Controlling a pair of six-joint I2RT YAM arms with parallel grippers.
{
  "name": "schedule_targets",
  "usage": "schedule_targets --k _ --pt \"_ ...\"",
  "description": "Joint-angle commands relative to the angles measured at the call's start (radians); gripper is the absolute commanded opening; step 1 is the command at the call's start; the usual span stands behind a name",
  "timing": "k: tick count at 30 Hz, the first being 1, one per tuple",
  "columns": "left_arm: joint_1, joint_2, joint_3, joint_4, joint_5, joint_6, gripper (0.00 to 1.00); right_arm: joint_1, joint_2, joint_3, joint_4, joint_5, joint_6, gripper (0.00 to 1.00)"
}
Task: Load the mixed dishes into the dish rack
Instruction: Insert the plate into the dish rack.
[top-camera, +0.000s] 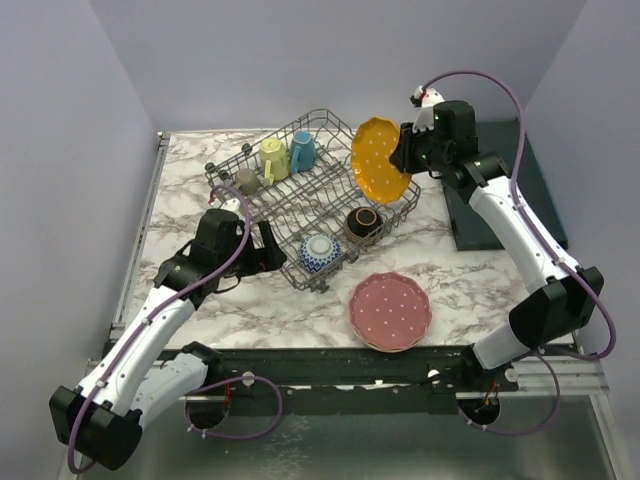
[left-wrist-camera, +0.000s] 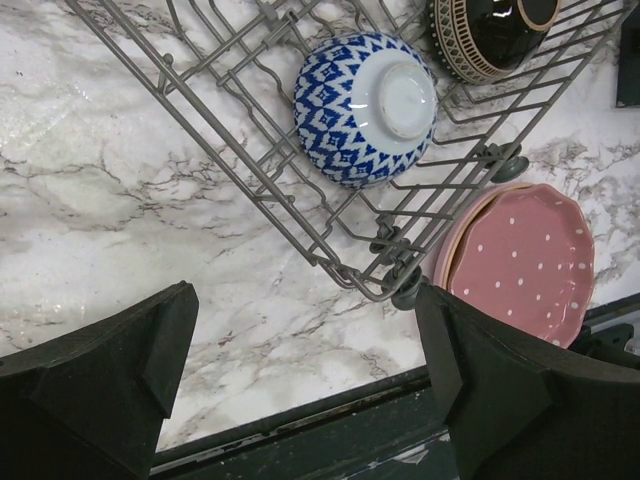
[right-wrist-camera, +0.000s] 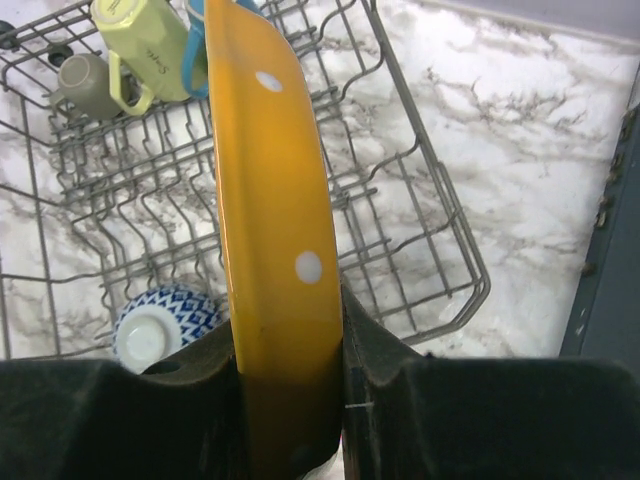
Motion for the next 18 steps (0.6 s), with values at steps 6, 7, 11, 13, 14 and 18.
schedule_targets --k 6,7,11,13,14,18 --pt "0.006 -0.094 -0.021 0.054 -0.087 0.021 0.99 0.009 0.070 0.057 0.351 0.040 -0.154 0.00" --pt "0.006 -0.100 -0.023 0.055 -0.088 0.021 0.99 0.010 0.077 0.048 0.381 0.041 -0.162 0.00" --pt "0.008 -0.108 -0.022 0.056 -0.088 0.023 0.99 0.017 0.110 0.027 0.471 0.044 -0.198 0.00" --pt "0.010 -0.104 -0.023 0.055 -0.088 0.025 0.99 0.023 0.137 0.039 0.494 0.047 -0.213 0.00" --pt "0.013 -0.102 -0.023 0.056 -0.088 0.026 0.99 0.027 0.154 0.049 0.505 0.049 -0.222 0.00" --pt "0.022 -0.094 -0.021 0.056 -0.088 0.031 0.99 0.040 0.217 0.068 0.541 0.061 -0.260 0.00"
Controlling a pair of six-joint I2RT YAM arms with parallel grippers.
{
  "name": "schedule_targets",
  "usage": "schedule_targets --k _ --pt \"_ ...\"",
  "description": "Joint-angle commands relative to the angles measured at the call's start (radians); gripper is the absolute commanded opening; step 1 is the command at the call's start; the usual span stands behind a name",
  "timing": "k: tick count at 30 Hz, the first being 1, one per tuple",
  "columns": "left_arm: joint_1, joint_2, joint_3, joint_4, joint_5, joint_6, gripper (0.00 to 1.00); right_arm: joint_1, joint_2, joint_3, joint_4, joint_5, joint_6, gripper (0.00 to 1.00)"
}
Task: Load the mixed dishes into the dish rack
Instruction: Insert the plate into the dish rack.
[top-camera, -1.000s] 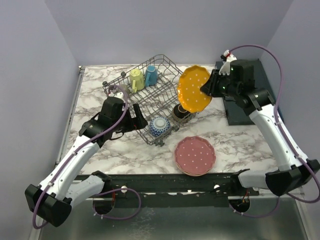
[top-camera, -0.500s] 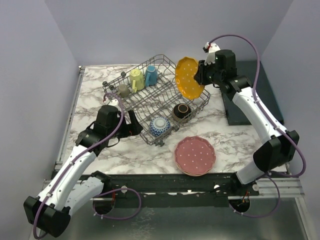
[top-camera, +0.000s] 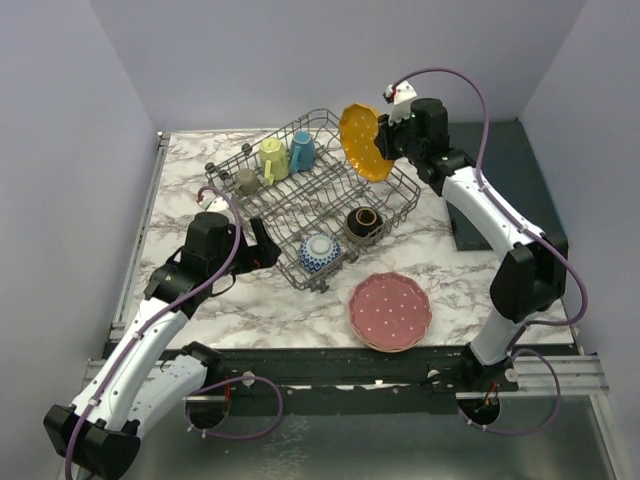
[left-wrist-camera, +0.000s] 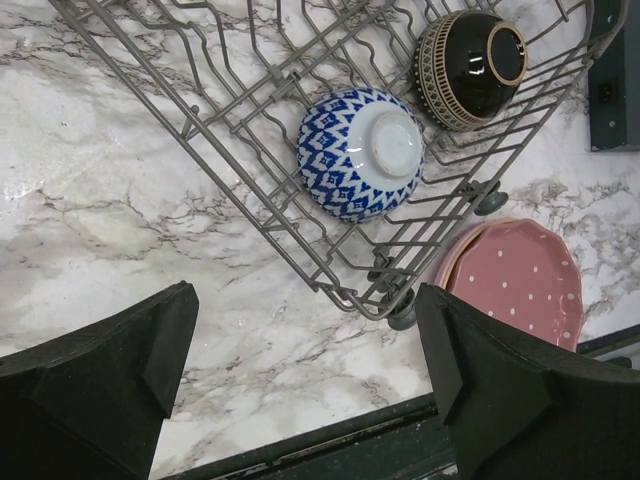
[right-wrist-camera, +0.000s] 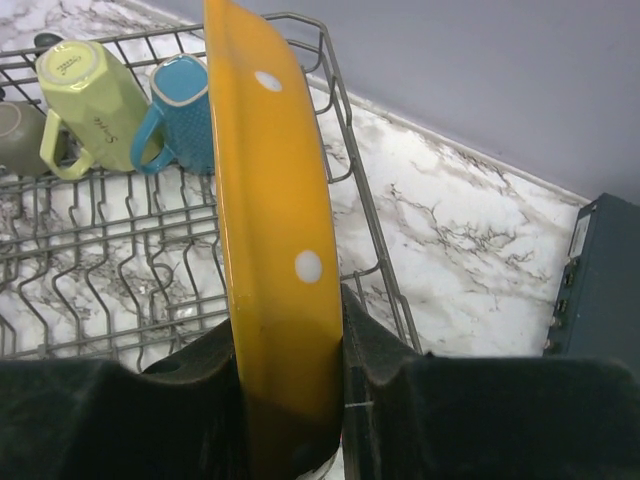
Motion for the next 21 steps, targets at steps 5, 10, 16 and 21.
schedule_targets --k 5,10,16,21 --pt "0.023 0.003 -0.005 0.017 -0.025 0.022 0.99 0.037 0.112 0.099 0.262 0.044 -0.081 0.00" --pt "0.033 -0.002 -0.006 0.018 -0.025 0.022 0.99 0.075 0.189 0.140 0.279 0.106 -0.140 0.00" --pt "0.042 0.003 -0.006 0.019 -0.025 0.024 0.99 0.101 0.242 0.149 0.324 0.183 -0.170 0.00" --pt "0.051 0.005 -0.007 0.019 -0.025 0.026 0.99 0.110 0.264 0.152 0.350 0.199 -0.166 0.00"
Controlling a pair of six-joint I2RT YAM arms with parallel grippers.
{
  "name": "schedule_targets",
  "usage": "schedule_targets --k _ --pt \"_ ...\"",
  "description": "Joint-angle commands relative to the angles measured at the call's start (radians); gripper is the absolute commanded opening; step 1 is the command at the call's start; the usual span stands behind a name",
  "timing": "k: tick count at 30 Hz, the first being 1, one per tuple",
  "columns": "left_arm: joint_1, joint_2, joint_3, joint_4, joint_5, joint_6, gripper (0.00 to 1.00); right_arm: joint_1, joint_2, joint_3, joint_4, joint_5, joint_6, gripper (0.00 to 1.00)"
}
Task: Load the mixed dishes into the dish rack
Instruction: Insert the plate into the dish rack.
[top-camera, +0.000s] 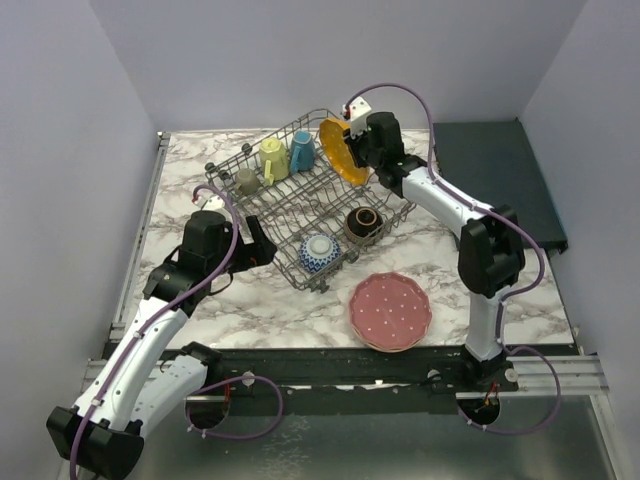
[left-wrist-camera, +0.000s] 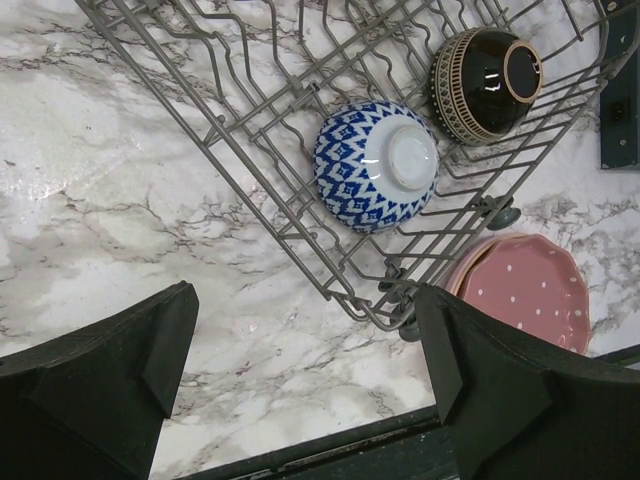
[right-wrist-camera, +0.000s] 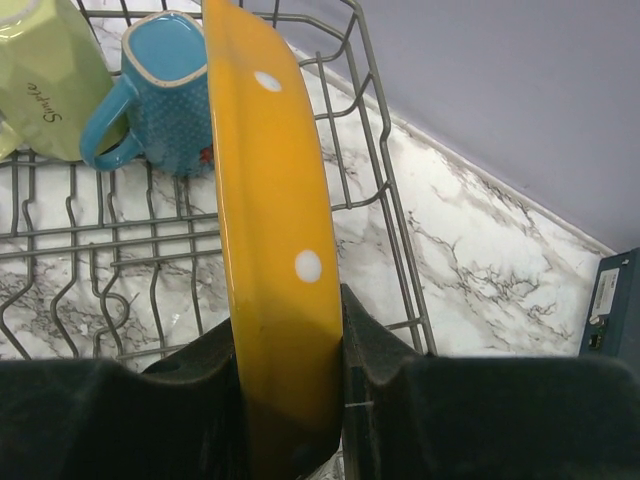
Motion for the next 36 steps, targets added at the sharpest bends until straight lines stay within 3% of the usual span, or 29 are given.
schedule_targets --k 1,36 --pt "0.013 0.000 -0.006 0.019 -0.022 0.021 0.99 0.010 -0.006 0.070 0.188 0.054 -0.014 0.00" --pt "0.048 0.003 -0.008 0.026 0.004 0.025 0.99 0.049 0.062 0.027 0.145 0.096 -0.001 0.00"
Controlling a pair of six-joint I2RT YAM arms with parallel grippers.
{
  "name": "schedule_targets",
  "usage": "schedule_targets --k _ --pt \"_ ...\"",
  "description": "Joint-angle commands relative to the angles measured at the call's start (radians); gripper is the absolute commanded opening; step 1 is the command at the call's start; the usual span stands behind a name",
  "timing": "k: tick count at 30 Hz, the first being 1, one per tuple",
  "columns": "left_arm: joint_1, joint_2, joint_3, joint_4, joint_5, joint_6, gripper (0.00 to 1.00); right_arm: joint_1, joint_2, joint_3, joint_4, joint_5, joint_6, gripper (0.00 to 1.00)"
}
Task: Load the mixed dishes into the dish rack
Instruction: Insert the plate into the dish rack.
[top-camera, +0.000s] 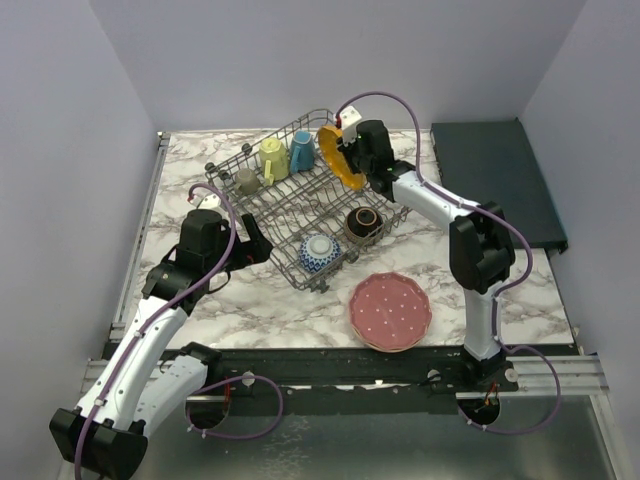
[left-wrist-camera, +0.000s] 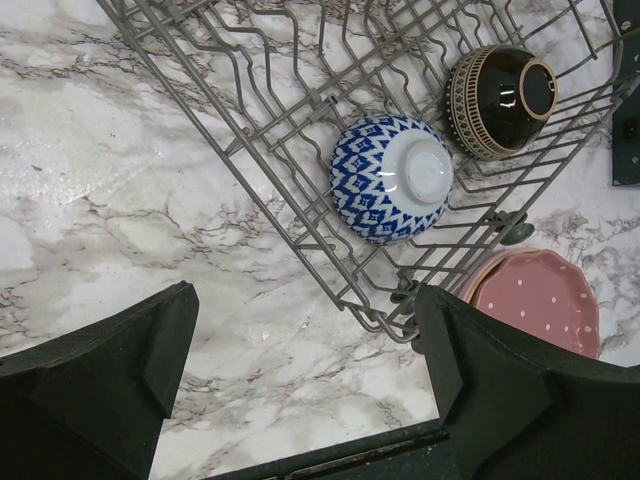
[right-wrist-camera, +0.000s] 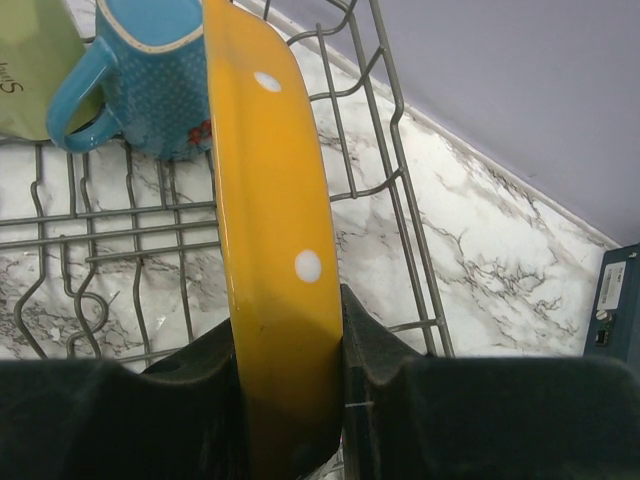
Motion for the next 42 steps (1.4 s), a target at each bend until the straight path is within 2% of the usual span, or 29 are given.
schedule_targets --k 1,6,20,29,33,35,37,42 --pt "0.008 -0.002 -0.009 0.023 0.003 0.012 0.99 0.010 0.000 0.042 0.072 0.035 0.030 0.00" --pt "0.011 -0.003 -0.009 0.023 0.007 0.012 0.99 0.010 0.023 0.063 0.030 0.050 0.027 0.00" --pt "0.018 -0.006 -0.010 0.024 0.007 0.012 0.99 0.009 0.057 0.088 0.077 0.055 0.055 0.00" --pt "0.019 -0.001 -0.010 0.024 0.006 0.012 0.99 0.009 0.065 0.031 0.097 0.073 0.084 0.01" --pt "0.021 0.000 -0.010 0.024 0.007 0.013 0.99 0.010 0.067 0.028 0.088 0.086 0.084 0.08" --pt "0.021 0.002 -0.009 0.024 0.007 0.013 0.99 0.009 0.072 0.036 0.080 0.103 0.084 0.18" --pt "0.022 0.003 -0.010 0.024 0.007 0.013 0.99 0.010 0.071 0.037 0.082 0.112 0.084 0.21" --pt "0.023 0.006 -0.009 0.025 0.006 0.013 0.99 0.010 0.059 0.040 0.098 0.142 0.085 0.46"
